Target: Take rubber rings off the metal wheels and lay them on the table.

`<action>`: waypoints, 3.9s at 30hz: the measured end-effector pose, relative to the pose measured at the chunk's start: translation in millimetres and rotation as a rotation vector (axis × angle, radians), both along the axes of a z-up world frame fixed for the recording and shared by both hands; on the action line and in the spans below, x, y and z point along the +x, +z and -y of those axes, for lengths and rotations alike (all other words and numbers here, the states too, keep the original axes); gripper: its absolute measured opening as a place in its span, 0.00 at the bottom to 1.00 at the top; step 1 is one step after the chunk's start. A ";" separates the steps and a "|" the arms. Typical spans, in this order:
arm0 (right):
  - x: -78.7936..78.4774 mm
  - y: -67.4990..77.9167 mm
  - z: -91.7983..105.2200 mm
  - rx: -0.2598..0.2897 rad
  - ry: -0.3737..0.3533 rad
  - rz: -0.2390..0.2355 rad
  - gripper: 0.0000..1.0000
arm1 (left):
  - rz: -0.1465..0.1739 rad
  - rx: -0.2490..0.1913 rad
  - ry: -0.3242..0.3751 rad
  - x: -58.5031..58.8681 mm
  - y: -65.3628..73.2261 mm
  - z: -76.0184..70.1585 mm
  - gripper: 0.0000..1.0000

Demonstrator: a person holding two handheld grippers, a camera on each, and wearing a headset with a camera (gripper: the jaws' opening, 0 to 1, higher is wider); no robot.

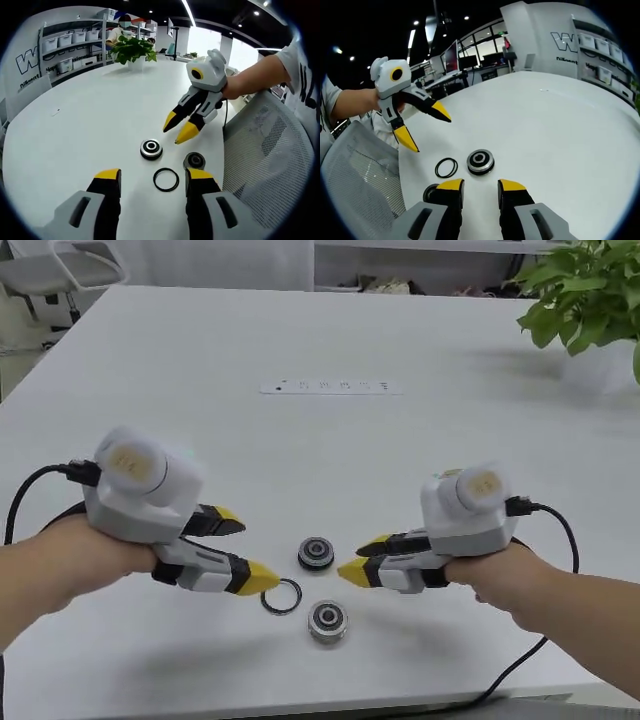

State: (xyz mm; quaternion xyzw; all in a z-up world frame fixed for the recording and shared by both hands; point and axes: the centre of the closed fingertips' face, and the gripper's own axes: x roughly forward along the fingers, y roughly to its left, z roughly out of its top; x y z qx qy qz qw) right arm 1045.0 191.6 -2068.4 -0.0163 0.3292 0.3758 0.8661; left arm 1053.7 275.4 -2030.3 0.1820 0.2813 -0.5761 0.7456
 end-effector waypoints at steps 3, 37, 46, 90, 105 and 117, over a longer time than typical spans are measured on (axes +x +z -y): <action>1.2 -1.5 -0.4 -0.006 0.008 0.004 0.25 | -0.004 -0.005 0.000 2.8 -1.5 4.8 0.48; 5.8 -12.1 -0.1 -0.025 0.030 0.013 0.27 | -0.033 0.008 -0.093 8.9 -27.5 58.4 0.29; 4.3 -13.9 0.2 -0.030 0.034 0.011 0.27 | -0.024 0.026 -0.103 11.1 -36.2 63.5 0.23; 24.3 -15.9 -23.5 -0.068 0.062 0.072 0.25 | 0.071 0.037 -0.046 20.9 -37.1 64.9 0.08; 16.4 -16.9 -18.2 -0.079 0.073 0.066 0.13 | 0.072 0.030 -0.037 21.4 -38.1 64.1 0.08; 14.2 -17.5 -16.9 -0.060 0.063 0.044 0.06 | 0.076 0.027 -0.029 21.6 -38.0 63.4 0.08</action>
